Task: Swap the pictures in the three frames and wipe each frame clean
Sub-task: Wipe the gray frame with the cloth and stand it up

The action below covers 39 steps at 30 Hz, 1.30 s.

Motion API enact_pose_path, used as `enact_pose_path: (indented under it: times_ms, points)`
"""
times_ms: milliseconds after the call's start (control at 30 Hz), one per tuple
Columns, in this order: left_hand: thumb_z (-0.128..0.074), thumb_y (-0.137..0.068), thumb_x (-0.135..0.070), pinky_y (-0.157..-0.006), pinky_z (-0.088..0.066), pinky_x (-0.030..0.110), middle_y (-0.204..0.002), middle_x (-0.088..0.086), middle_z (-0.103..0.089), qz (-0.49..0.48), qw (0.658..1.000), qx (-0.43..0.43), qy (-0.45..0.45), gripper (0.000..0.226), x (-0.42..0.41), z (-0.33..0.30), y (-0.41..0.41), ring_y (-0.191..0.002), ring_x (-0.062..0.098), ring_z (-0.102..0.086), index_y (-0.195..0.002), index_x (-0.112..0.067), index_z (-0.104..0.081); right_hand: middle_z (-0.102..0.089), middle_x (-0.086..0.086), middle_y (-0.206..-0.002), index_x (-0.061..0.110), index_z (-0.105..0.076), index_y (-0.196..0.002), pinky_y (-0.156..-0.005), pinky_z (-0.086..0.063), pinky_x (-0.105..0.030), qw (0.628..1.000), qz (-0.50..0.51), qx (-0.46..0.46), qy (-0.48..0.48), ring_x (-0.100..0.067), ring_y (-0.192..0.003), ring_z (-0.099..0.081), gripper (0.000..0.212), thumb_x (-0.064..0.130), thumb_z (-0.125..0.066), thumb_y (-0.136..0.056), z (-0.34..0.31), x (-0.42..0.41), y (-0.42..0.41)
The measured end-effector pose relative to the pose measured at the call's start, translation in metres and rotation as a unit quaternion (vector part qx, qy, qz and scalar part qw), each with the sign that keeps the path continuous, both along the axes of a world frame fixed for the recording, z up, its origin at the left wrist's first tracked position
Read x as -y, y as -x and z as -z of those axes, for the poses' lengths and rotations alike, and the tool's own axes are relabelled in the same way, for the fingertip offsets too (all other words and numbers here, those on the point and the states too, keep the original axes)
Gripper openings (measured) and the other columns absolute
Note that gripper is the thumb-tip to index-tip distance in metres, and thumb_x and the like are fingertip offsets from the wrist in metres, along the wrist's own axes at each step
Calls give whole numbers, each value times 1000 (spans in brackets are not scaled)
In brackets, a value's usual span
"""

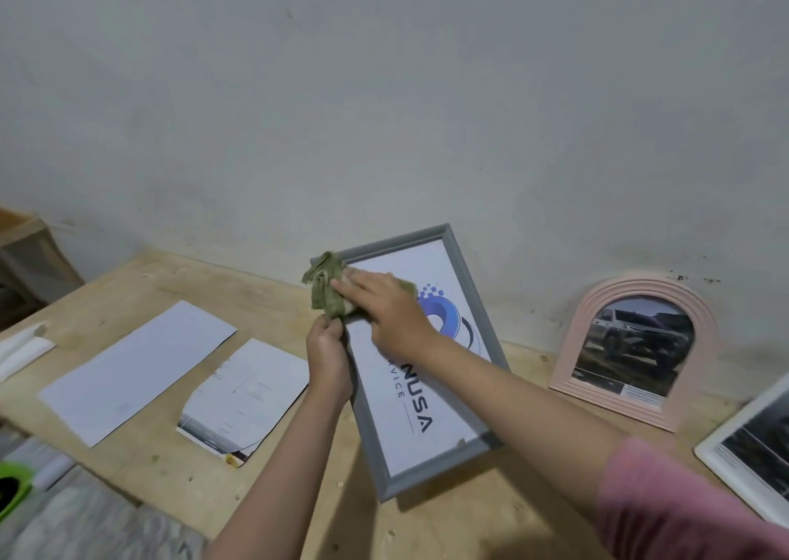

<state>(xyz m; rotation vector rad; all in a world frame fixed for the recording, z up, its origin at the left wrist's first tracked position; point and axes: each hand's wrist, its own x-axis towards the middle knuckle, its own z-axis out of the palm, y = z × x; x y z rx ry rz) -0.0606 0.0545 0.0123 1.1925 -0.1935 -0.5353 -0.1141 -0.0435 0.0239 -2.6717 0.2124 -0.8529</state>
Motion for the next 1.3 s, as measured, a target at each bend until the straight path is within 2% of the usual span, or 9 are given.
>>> enact_pose_path:
  times_ms: [67, 200, 367, 567, 633, 733, 967, 1100, 1300]
  points:
    - [-30, -92, 1, -73, -52, 28, -84, 4, -69, -5, 999, -37, 29, 36, -2, -2, 0, -76, 16, -66, -97, -9, -64, -56, -10, -131, 15, -55, -131, -101, -38, -44, 1000, -23, -7, -7, -28, -117, -49, 72, -16, -52, -66, 9, -10, 2]
    - [-37, -93, -8, -64, -55, 25, -71, 1, -73, -20, 991, -113, 66, 31, -7, 1, 1, -67, 15, -69, -89, -7, -67, -57, -6, -129, 19, -55, -131, -96, -34, -36, 998, -21, -41, -31, -28, -109, -48, 70, -13, -49, -69, 20, -20, 18]
    - [-42, -92, -21, -85, -51, 45, -85, 13, -62, -36, 975, -212, 60, 21, -12, 4, -10, -79, 30, -62, -85, -9, -58, -57, 6, -130, 27, -58, -125, -88, -35, -34, 994, -50, -95, -26, -22, -105, -48, 68, -14, -46, -71, 36, -26, 51]
    - [-43, -86, -16, -62, -48, 30, -67, 2, -56, -89, 990, -112, 5, 23, -18, 1, -30, -60, 19, -54, -64, -19, -46, -59, 11, -125, 29, -62, -111, -75, -44, -40, 975, -89, -199, 35, -24, -96, -47, 57, -8, -49, -70, 59, -14, 96]
    - [-43, -78, -15, -58, -40, 29, -64, 0, -47, -101, 992, -73, -28, 19, -20, -1, -40, -59, 17, -46, -61, -21, -39, -60, 9, -120, 29, -62, -108, -72, -46, -40, 971, -85, -218, 45, -24, -92, -47, 48, 4, -36, -76, 59, -4, 113]
    - [-42, -87, -16, -60, -35, 29, -64, -1, -43, -135, 988, -27, -69, 26, -20, -2, -50, -61, 15, -41, -62, -19, -37, -63, 4, -107, 25, -66, -100, -68, -47, -38, 977, -49, -206, 27, -26, -87, -48, 61, 22, -17, -65, 43, 16, 124]
    - [-38, -99, -17, -55, -23, 28, -63, 2, -29, -84, 981, 121, -129, 38, -14, 0, -37, -59, 12, -27, -63, -16, -26, -62, -7, -110, 14, -66, -110, -70, -51, -43, 990, 107, 89, 11, -34, -90, -52, 57, 8, -29, -67, -34, 60, 73]
    - [-40, -98, -19, -61, -28, 29, -73, 7, -38, -57, 985, 109, -122, 29, -10, 6, -33, -68, 17, -35, -71, -10, -39, -54, -7, -134, 20, -58, -126, -59, -49, -38, 983, 153, 17, 97, -34, -90, -48, 61, -6, -56, -71, -28, 70, 48]
    - [-39, -98, -23, -61, -38, 27, -65, 2, -44, -159, 979, 43, -119, 38, -16, 2, -44, -62, 16, -42, -62, -13, -37, -60, -3, -127, 24, -60, -122, -52, -48, -30, 983, 101, -41, 150, -28, -74, -49, 70, -3, -69, -58, 49, 56, 78]
